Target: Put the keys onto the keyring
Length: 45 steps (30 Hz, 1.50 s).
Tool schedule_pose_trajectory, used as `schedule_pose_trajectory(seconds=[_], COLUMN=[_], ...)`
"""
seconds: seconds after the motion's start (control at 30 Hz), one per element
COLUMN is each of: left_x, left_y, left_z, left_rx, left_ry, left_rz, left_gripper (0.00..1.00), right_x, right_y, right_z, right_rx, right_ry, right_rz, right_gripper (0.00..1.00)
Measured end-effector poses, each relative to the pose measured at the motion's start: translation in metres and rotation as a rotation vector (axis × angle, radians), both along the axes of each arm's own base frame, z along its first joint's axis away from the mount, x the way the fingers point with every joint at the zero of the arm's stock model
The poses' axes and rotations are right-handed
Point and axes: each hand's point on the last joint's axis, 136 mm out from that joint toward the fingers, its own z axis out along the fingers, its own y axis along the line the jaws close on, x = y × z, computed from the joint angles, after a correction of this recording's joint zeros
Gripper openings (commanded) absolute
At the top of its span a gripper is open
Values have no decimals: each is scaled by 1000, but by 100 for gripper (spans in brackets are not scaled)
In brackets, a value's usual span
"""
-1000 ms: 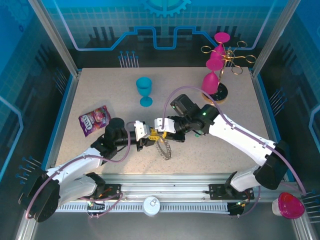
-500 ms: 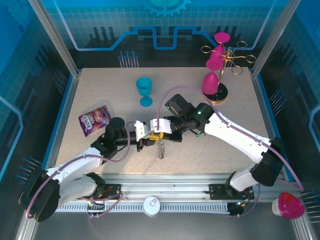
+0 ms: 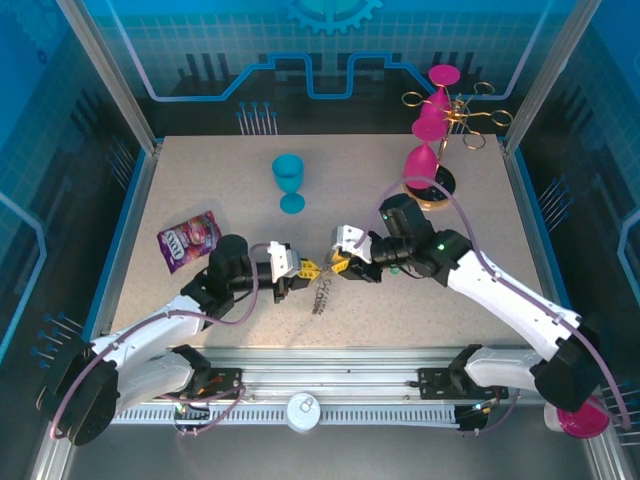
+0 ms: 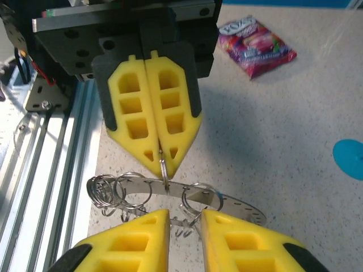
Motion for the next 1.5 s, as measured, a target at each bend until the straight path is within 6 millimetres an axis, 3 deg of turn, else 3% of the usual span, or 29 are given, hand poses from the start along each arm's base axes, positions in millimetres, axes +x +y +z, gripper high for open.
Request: schedule_pose_trajectory(seconds=[0.3,0.5,0.6,0.77,0.83,0.93,1.27,1.5], left_x=[-3,-5,-6,-8,-8,-7,-1,-2], left_y=[-1,-2,-3,-3,-3,-3,-1,0], left_z=[11,16,18,19,19,19,6,4], left_rx=[-56,-73,-78,-86,-88,-89,-38,-27], left_ry=[-23,-35,-40,-27,-25,-20,-4,-2], left_rz=[-15,-30,-37,-46,-46,-43,-2,-3], left_gripper=[0,0,0,0,0,14,19,21], right_x=[-13,-10,-9,-10,-10,-10,-7,-10], right_y=[11,17,19,21,21,20,21,21], right_z=[-20,-5,1,5,6,5,13,-2], right_rx=[135,202,223,245,246,240,20,-191], right_ry=[61,32,22,30,29,31,-33,-52], right_rz=[49,61,63,72,73,74,93,127], right_gripper=[29,26,20,0,0,0,0,0])
